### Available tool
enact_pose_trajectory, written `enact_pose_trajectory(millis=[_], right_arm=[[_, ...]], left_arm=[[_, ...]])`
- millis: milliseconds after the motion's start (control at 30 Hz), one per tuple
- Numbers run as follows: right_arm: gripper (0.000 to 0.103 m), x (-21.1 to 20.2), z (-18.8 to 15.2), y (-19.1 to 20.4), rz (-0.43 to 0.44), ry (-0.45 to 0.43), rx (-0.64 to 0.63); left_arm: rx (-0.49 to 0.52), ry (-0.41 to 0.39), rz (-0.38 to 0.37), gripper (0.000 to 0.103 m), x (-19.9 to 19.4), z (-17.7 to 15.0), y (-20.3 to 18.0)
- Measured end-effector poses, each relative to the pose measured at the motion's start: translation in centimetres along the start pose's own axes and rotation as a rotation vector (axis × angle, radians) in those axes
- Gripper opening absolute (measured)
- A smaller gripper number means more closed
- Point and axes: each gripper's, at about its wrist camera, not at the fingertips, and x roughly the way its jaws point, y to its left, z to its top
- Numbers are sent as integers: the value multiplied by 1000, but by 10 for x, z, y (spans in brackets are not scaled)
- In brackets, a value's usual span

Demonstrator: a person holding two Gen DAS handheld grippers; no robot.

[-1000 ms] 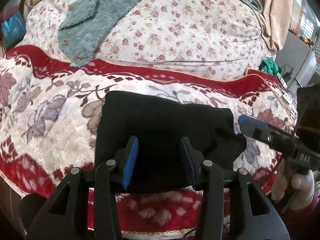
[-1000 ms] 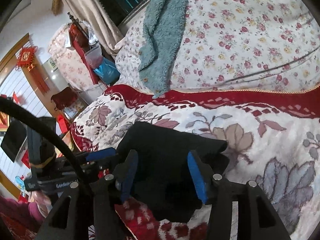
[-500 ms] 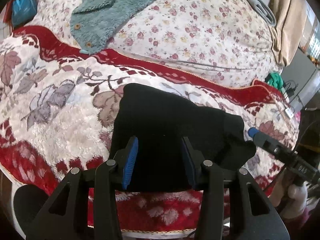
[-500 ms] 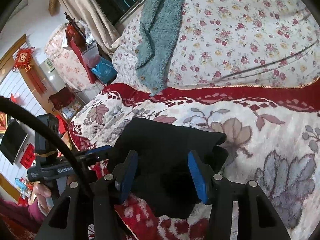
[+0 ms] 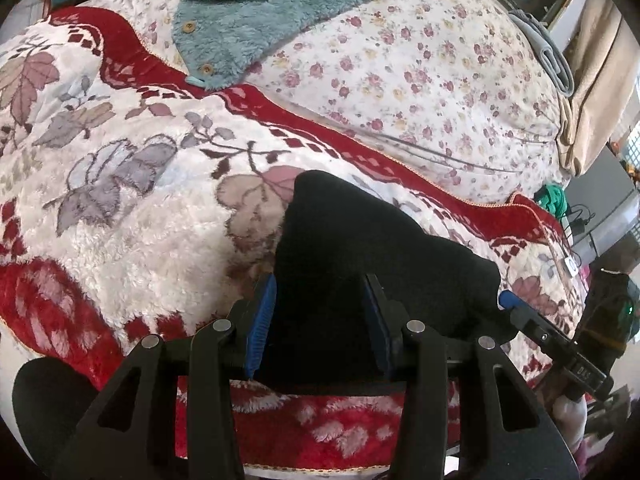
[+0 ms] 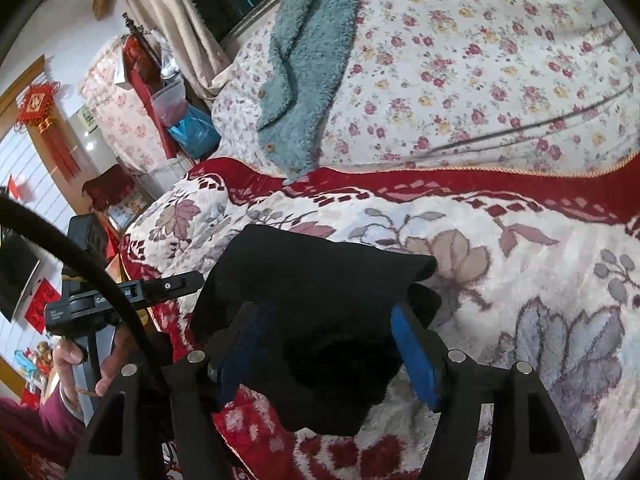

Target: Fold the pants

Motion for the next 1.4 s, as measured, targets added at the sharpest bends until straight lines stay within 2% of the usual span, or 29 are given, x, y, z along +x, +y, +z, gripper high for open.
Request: enact_pose_trajectory(millis=[200,433,633,733,967,1200,1300,1400], right_arm=[[66,0,3,11,1,-28,-50],[66,7,-2,22,-61,-9,-147],[66,6,4,8,-36,-18,-51],[83,7,3,-2,-26,-15,25],[83,14,-4,-15,-56,25,99],[86,17,-8,-30,-24,39,186],[87,21,-11,-32,4,53,209],[88,31,-12,-31,23,78,219]], left_arm=[[43,-6,41,44,8,1,-11],[86,-27,80,44,9,4,-14],[80,-23,82,47,13,8,-10],[85,-26,83,47,14,10,-10],[85,-22,78,52,19,11,-10],[97,-11,80,52,27,13,-9],[98,-14,59,64,29,14,-5],[101,12,15,66,36,15,-3]])
